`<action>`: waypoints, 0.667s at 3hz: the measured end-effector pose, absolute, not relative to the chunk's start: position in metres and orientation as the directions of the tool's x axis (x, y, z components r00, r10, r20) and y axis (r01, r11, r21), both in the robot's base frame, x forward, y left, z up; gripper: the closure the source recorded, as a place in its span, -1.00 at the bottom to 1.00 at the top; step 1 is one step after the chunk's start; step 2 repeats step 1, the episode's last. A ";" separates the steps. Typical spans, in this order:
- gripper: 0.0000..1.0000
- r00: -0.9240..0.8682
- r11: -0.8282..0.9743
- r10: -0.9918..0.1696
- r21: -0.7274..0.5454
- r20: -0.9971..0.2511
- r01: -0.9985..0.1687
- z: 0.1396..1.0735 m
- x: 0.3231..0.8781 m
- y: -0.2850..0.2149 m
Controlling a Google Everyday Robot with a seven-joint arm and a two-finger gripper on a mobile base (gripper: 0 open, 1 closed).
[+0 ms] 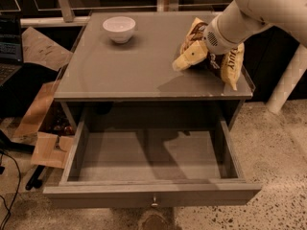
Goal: Pick brown chip bag from top drawer and place on counter
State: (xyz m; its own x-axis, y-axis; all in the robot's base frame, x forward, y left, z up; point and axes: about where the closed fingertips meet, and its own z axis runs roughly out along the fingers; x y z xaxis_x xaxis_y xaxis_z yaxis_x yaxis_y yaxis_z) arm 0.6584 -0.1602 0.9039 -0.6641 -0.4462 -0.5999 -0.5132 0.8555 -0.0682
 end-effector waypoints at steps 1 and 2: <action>-1.00 -0.664 0.856 -0.446 -0.068 -0.600 -0.513 0.904 0.658 -0.160; -1.00 -0.664 0.856 -0.446 -0.068 -0.600 -0.513 0.904 0.658 -0.160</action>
Offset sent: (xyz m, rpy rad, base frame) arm 0.0000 0.0000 0.0000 0.0000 0.0000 0.0000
